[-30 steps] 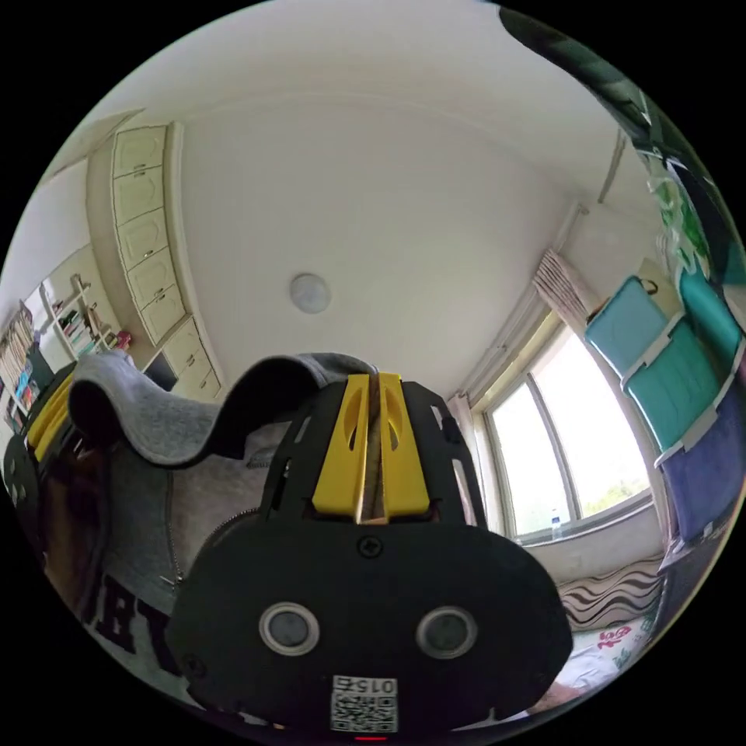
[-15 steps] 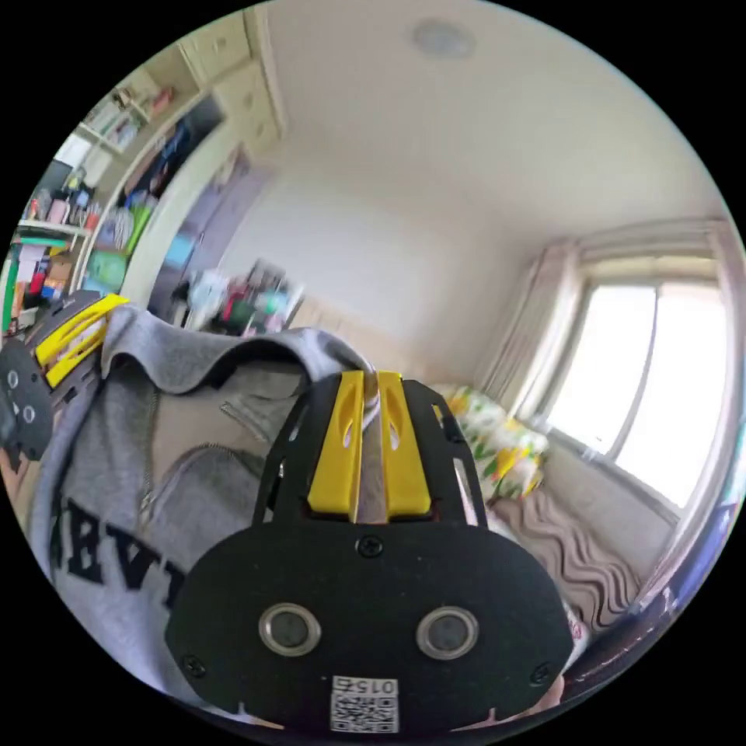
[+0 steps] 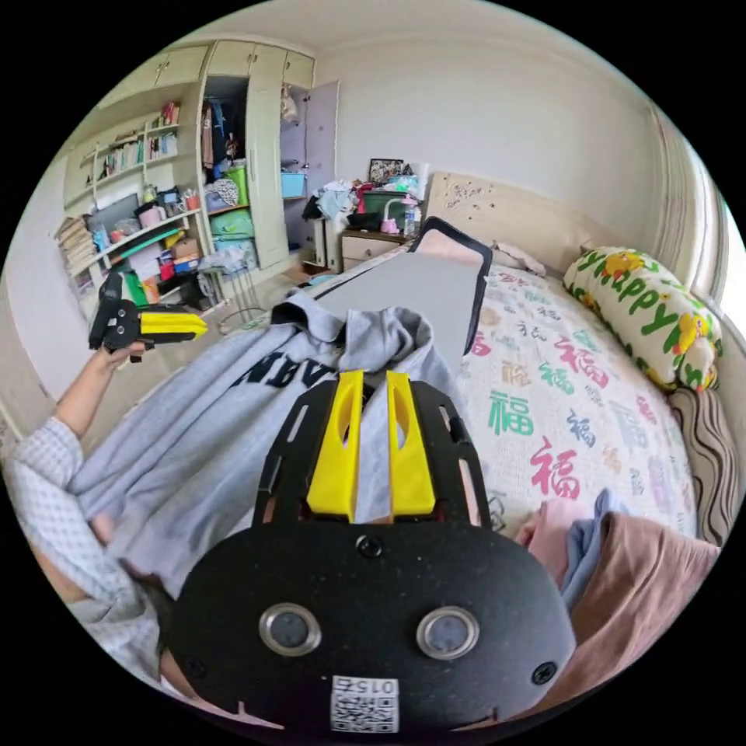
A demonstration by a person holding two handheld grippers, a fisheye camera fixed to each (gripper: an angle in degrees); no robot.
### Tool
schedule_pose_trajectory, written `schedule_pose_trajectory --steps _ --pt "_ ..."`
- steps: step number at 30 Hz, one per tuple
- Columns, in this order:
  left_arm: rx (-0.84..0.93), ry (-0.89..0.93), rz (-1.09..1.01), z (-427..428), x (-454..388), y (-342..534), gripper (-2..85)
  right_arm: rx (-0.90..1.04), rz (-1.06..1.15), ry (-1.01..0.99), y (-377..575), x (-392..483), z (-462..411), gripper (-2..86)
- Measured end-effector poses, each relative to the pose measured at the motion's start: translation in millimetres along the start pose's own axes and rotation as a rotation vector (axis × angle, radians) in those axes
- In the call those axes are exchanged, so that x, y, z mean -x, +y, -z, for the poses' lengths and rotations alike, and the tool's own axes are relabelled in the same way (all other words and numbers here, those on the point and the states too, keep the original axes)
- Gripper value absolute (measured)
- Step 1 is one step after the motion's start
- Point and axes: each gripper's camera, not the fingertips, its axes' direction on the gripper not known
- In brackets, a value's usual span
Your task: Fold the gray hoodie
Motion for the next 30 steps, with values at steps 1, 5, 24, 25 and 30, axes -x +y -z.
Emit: schedule_pose_trajectory --steps 1,5,24,25,30 --pt "-0.048 0.12 -0.001 23.3 -7.8 30.8 2.5 0.027 0.035 -0.08 26.6 11.6 13.1 7.7" --pt "-0.192 0.44 0.024 71.2 -31.2 127.9 3.8 0.008 0.1 -0.216 122.4 55.7 48.2 10.6" --pt "-0.241 0.531 0.218 136.2 -15.8 239.7 9.1 0.128 0.116 0.141 263.0 168.3 42.9 11.7" --pt "-0.234 0.515 0.215 138.5 -18.9 239.3 9.2 0.114 0.109 0.182 265.4 169.9 42.1 10.4" --pt "-0.199 0.523 0.153 158.4 -11.1 240.8 11.0 0.083 0.075 0.175 270.9 165.4 54.3 7.7"
